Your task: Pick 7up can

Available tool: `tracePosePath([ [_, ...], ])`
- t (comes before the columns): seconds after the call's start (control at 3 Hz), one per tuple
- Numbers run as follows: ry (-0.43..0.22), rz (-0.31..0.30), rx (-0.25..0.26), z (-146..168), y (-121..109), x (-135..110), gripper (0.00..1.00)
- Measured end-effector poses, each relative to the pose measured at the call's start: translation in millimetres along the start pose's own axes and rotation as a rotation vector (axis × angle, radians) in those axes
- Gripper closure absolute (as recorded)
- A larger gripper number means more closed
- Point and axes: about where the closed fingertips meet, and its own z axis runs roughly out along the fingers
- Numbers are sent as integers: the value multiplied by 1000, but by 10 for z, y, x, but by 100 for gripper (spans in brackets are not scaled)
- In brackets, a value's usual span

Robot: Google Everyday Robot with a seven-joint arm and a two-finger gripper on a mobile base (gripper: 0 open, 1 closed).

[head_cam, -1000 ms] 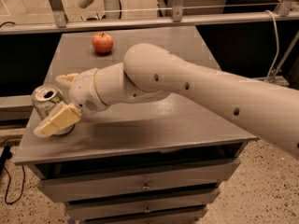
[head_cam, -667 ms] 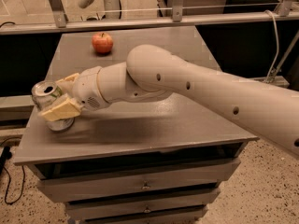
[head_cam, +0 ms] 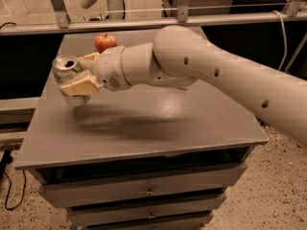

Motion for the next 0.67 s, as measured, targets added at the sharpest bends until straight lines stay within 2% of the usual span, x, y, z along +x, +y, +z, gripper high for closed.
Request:
tracePosePath([
  [0.33,-28,25,54,-483,-366,-185,100],
  [0.67,-35,17,57,-519,-393,-256,100],
])
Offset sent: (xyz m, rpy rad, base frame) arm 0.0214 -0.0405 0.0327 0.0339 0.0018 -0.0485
